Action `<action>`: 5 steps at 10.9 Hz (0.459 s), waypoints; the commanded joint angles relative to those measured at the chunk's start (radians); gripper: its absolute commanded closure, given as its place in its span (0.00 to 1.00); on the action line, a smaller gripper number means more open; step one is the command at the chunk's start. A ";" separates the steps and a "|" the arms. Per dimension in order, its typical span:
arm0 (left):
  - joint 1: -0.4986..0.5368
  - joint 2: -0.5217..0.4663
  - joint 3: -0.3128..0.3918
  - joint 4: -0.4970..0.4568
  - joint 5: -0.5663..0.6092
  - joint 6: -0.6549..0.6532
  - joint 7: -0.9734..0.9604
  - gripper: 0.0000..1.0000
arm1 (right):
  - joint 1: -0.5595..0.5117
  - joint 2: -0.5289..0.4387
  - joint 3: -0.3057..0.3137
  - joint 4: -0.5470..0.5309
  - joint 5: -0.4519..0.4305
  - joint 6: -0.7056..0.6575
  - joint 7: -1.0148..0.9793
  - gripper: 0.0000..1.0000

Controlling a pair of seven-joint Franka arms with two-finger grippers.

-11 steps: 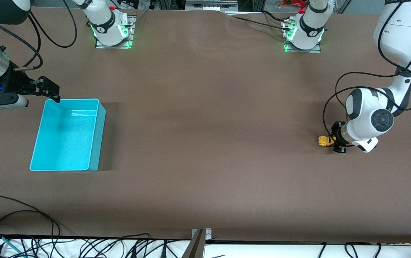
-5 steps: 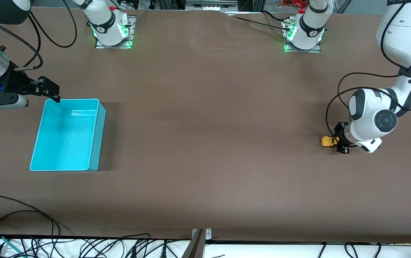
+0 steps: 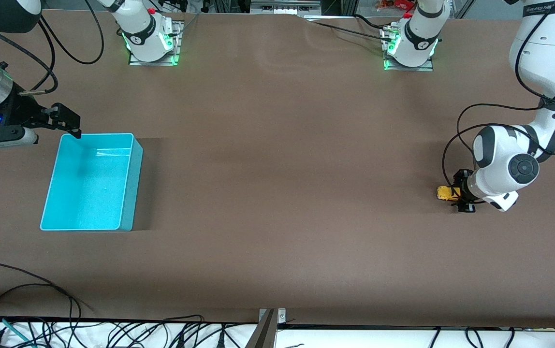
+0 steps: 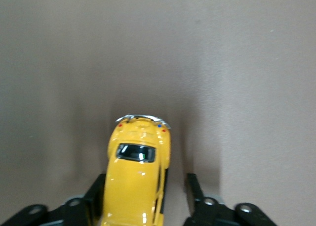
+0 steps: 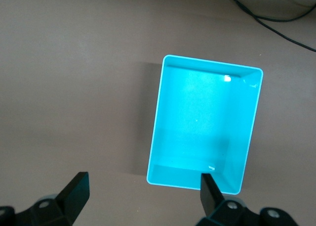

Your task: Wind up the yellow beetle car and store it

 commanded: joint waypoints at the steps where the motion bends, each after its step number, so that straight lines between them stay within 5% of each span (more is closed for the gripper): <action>1: 0.004 0.027 -0.005 0.050 0.034 0.003 -0.013 0.00 | -0.002 0.007 0.001 0.025 0.011 -0.012 -0.005 0.00; 5: -0.002 -0.004 -0.008 0.052 0.034 -0.023 -0.013 0.00 | -0.002 0.007 0.003 0.025 0.011 -0.010 -0.005 0.00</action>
